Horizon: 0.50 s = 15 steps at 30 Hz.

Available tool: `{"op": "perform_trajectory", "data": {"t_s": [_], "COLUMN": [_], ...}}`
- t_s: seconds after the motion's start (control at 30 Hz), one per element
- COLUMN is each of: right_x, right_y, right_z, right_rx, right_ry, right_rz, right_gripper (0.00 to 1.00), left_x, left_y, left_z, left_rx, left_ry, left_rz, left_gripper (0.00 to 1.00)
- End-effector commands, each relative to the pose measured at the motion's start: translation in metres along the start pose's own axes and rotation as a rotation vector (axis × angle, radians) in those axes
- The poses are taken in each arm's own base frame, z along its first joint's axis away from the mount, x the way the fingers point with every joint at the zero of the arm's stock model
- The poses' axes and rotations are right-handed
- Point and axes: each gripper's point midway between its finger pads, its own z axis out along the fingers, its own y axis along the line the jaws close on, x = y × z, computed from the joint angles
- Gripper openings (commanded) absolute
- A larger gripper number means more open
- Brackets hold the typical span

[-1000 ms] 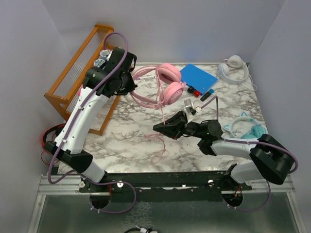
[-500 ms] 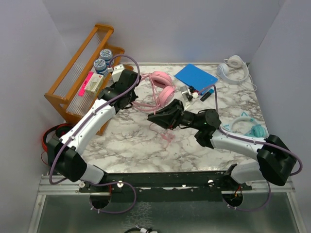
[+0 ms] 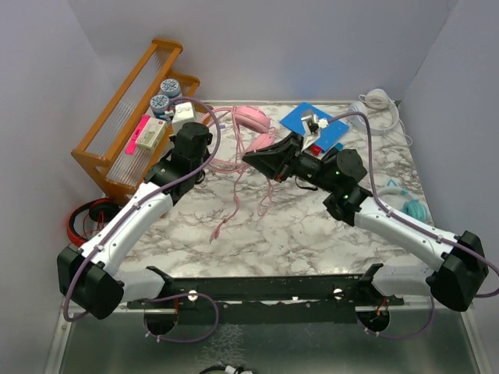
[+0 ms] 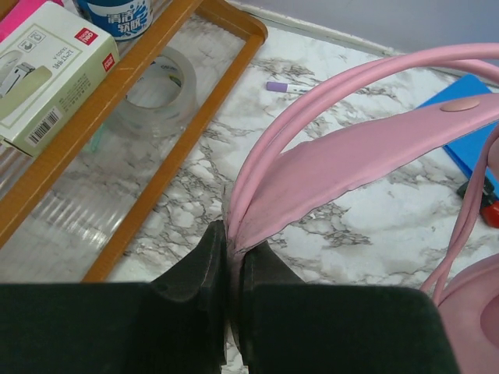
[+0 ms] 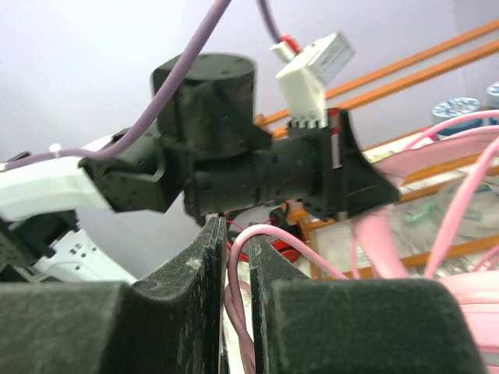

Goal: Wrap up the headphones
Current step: Wrap the headphones cable around the headphones.

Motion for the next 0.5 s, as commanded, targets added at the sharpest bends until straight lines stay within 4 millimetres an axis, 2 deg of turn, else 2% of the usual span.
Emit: {"op": "perform_trajectory", "data": {"t_s": [0.0,0.07,0.23,0.3,0.47], "right_x": [-0.043,-0.044,-0.037,-0.031,-0.009], "right_y": [0.005,-0.003,-0.040,-0.053,-0.072], "right_z": [-0.006,-0.009,-0.015,-0.018,-0.027], "right_rx": [0.038,0.069,0.212,0.258,0.303], "right_ry": [-0.048,-0.035,0.056,0.110,0.281], "right_rz": [-0.042,-0.027,-0.053,-0.082,-0.175], "right_gripper": [0.17,0.17,0.16,0.17,0.18], "left_x": [-0.015,-0.010,0.000,-0.002,-0.014], "left_y": [0.003,-0.002,-0.017,-0.015,-0.010], "left_z": [0.000,0.000,-0.002,-0.004,-0.005], "left_rx": [0.010,0.039,0.071,0.032,-0.032], "left_ry": [-0.123,-0.123,-0.133,-0.145,-0.177], "left_rz": [0.097,0.161,0.368,0.423,0.574], "left_gripper": [0.00,0.00,0.00,0.00,0.00]}}
